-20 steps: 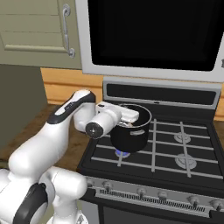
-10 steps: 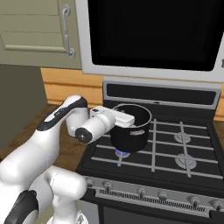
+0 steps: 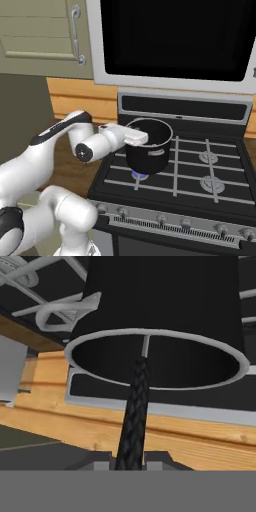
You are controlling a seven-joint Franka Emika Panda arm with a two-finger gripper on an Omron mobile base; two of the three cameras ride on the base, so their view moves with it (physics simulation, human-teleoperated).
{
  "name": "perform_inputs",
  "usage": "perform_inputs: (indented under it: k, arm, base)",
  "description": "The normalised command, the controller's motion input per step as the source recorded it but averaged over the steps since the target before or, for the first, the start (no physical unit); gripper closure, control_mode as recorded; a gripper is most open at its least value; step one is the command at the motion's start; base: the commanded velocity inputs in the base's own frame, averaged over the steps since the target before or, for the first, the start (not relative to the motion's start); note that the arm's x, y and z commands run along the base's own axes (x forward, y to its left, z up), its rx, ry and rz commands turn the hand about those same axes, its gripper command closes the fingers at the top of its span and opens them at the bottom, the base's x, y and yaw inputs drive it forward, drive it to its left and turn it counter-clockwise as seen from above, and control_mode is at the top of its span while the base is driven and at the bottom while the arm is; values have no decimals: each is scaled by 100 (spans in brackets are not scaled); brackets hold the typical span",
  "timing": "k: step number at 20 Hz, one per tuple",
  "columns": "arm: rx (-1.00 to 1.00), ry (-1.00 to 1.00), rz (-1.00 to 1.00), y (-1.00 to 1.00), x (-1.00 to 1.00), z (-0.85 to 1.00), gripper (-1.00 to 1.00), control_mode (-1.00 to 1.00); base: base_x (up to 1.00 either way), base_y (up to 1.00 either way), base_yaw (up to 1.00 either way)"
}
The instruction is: Put the mushroom and squash in the pot. Retrieve the spatula and lightly stir the vegetables in the pot.
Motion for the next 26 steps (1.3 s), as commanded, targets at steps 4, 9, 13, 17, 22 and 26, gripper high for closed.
perform_inputs:
  k: [4, 9, 13, 17, 22, 26]
  arm:
    - [1, 15, -1, 0, -33, 63, 100, -100]
    - [2, 12, 0, 0, -11, 79, 100, -100]
    - [4, 13, 0, 0, -19, 87, 100, -100]
    - [2, 13, 0, 0, -25, 59, 100, -100]
    - [3, 9, 0, 2, -10, 28, 100, -100]
    - [10, 0, 7, 22, 35, 5, 100, -100]
  base:
    - [0, 0, 0]
    - [0, 0, 0]
    - [0, 0, 0]
    - [0, 0, 0]
    - [0, 0, 0]
    - [0, 0, 0]
